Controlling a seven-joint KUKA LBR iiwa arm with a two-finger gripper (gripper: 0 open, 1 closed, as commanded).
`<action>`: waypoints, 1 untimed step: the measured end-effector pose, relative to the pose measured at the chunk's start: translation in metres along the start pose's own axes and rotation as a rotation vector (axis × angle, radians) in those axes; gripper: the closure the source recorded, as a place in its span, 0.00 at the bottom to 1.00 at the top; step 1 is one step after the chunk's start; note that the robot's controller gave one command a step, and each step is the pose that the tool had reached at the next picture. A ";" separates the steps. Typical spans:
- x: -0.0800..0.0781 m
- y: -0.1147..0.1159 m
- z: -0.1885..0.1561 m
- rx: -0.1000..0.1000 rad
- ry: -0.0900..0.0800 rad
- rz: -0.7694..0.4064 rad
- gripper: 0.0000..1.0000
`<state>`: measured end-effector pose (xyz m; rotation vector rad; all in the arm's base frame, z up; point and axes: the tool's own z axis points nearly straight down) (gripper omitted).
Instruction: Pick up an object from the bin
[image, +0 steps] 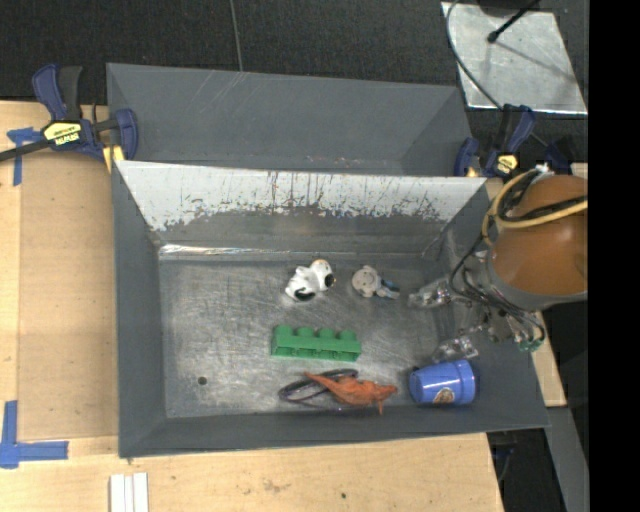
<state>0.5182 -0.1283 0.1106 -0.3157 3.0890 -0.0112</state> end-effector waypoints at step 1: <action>0.006 0.004 0.013 -0.005 -0.007 -0.147 0.00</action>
Offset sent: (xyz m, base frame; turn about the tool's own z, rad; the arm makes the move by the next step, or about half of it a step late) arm 0.0818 0.0774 -0.0088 -0.2415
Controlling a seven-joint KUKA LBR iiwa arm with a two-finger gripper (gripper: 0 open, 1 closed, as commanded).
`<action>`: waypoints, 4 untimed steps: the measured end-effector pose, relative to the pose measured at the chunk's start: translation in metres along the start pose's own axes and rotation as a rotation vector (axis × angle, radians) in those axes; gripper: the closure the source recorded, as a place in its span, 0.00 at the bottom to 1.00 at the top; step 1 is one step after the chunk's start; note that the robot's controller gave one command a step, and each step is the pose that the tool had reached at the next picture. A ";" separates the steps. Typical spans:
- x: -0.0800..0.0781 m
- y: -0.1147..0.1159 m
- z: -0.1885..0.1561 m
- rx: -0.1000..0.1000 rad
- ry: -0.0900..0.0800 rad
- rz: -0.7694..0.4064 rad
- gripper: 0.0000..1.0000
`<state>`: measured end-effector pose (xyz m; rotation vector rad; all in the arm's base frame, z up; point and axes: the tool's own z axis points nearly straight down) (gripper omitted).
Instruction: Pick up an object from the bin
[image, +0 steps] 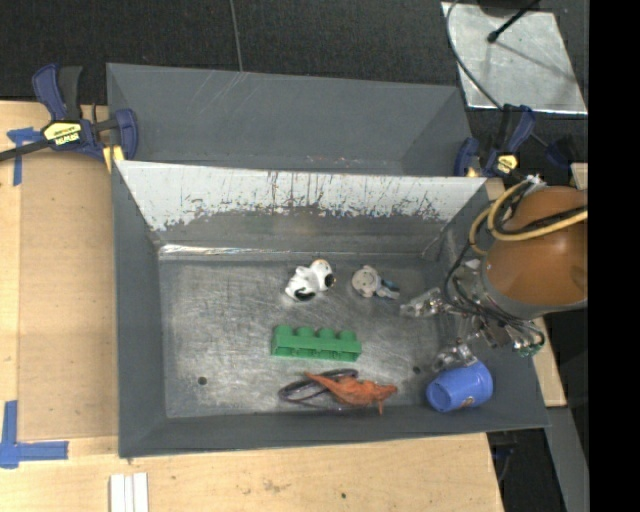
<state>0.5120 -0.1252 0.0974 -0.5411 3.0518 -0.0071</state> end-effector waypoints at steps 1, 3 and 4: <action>-0.067 0.023 0.001 -0.011 0.037 -0.041 0.00; -0.135 0.137 0.025 -0.011 0.038 -0.148 1.00; -0.135 0.137 0.025 -0.011 0.038 -0.148 1.00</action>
Offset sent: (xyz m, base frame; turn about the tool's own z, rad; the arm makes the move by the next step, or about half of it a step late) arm 0.0123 0.1381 -0.0274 -0.0824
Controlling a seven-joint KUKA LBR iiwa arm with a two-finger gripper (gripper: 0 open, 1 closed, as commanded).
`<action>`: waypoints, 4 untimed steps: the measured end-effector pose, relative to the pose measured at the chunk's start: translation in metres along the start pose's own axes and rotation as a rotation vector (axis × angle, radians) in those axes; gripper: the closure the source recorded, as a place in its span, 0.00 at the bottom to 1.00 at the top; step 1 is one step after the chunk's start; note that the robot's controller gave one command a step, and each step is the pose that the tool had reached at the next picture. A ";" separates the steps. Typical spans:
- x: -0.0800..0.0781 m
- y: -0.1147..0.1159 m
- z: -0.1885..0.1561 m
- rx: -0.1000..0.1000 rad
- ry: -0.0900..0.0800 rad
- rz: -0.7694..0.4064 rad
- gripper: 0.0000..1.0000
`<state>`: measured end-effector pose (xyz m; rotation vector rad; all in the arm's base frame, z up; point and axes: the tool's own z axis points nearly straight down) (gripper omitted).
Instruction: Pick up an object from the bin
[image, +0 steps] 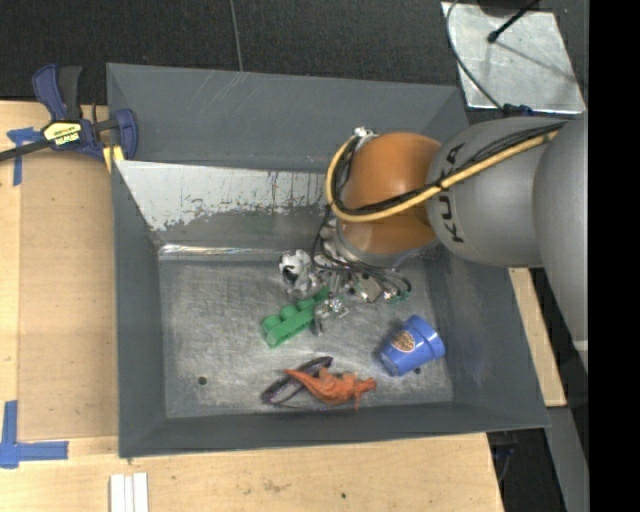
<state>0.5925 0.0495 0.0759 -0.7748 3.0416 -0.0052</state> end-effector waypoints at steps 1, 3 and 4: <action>0.000 0.000 -0.002 0.000 -0.001 0.000 1.00; 0.001 0.001 -0.024 -0.003 0.000 0.001 1.00; 0.000 0.000 -0.032 -0.001 -0.005 0.001 1.00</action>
Offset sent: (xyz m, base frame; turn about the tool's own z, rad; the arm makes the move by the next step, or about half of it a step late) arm -0.0001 0.0001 0.0490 0.0000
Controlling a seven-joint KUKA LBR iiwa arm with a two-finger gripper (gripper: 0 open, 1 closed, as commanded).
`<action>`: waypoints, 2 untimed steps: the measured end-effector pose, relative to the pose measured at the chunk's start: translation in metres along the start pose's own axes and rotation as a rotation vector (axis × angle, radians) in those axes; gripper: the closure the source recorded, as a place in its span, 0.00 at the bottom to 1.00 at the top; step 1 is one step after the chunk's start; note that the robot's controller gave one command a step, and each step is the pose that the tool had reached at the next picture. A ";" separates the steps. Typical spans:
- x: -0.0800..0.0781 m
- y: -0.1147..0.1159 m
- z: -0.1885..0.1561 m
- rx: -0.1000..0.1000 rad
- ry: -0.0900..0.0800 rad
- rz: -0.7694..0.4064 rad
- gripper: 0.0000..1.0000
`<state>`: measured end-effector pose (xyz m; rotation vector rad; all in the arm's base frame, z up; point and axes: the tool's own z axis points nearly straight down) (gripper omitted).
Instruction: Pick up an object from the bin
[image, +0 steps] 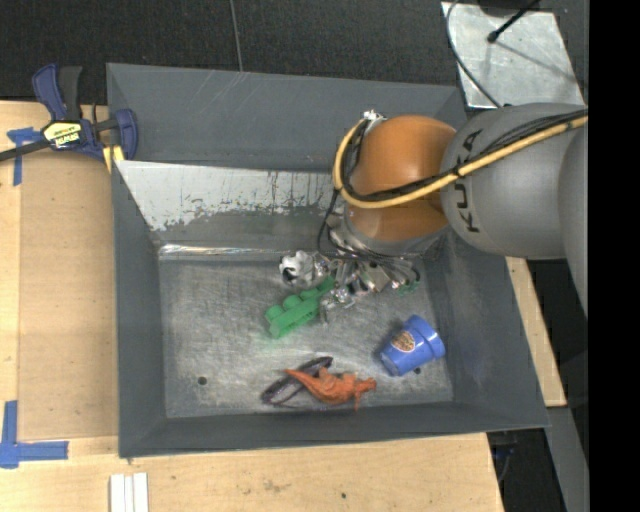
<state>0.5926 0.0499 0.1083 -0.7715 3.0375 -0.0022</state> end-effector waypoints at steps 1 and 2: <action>0.000 0.000 -0.004 0.000 0.001 0.000 1.00; 0.000 0.000 -0.008 -0.001 0.002 0.000 1.00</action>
Offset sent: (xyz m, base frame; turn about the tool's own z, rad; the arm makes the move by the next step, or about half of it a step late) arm -0.0001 0.0000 0.0044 0.0000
